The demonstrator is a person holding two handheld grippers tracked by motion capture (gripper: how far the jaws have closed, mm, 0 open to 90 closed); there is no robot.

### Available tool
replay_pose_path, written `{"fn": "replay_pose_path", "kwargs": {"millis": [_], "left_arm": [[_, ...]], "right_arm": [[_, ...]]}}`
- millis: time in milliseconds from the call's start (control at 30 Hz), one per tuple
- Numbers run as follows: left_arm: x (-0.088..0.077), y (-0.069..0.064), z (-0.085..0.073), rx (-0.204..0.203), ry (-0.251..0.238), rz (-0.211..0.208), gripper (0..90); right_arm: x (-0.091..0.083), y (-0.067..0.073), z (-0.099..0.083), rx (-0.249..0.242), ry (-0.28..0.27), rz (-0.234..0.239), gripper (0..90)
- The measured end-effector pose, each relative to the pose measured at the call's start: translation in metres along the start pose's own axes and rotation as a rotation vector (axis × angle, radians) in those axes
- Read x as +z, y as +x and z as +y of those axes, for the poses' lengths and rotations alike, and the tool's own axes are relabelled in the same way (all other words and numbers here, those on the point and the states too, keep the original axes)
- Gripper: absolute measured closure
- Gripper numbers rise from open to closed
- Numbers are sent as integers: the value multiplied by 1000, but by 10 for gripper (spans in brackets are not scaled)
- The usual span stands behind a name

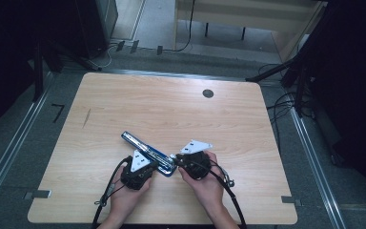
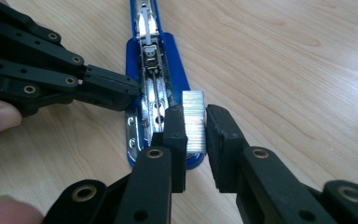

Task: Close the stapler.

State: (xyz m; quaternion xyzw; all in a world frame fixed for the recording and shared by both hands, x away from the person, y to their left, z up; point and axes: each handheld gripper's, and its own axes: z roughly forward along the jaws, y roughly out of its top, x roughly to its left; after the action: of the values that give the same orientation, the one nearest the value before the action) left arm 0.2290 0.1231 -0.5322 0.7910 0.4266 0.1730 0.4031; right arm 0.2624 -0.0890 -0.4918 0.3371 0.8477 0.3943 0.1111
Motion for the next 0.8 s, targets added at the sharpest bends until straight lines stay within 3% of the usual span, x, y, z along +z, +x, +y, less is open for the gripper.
{"fn": "replay_pose_path", "kwargs": {"millis": [800], "left_arm": [[0, 0, 0, 9, -1, 5, 900]], "right_arm": [[14, 17, 14, -66, 23, 31, 795]]}}
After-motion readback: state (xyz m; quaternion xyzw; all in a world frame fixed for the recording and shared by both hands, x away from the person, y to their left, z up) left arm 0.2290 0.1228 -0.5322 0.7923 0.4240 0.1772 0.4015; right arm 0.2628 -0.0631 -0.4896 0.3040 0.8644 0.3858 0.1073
